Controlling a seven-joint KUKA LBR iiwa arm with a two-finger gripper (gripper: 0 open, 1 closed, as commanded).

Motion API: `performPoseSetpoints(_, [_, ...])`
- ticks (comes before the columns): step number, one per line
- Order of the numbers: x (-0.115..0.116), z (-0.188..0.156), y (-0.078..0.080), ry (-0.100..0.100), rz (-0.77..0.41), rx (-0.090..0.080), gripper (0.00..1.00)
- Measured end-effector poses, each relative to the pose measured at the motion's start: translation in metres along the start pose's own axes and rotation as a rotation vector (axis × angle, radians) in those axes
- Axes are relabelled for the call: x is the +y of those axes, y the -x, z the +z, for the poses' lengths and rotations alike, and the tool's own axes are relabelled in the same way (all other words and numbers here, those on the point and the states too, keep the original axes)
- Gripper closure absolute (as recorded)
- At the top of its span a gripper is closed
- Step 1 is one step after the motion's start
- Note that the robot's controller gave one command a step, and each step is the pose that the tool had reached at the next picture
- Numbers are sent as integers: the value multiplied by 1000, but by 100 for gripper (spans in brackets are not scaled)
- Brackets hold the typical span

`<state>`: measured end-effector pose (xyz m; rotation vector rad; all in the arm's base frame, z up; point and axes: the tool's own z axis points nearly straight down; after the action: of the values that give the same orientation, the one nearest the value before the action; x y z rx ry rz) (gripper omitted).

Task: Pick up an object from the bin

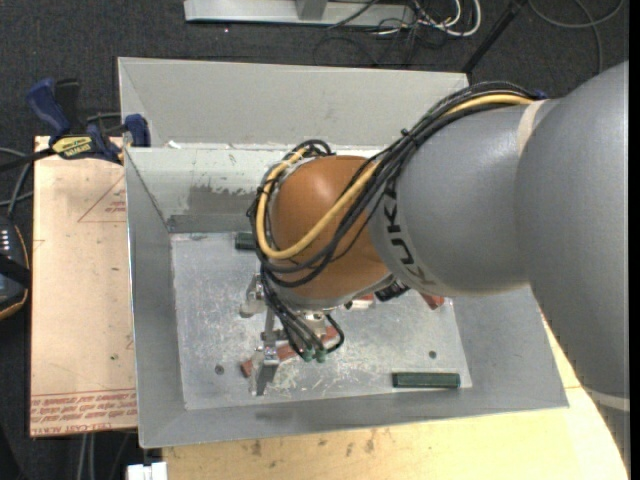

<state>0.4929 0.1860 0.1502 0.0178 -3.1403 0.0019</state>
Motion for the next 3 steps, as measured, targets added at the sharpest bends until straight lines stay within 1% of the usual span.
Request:
performPoseSetpoints(1, [-37, 34, 11, 3, -70, -1, 0])
performPoseSetpoints(2, [-50, 70, 22, 6, -95, -14, 100])
performPoseSetpoints(3, [-50, 70, 22, 6, -94, -14, 100])
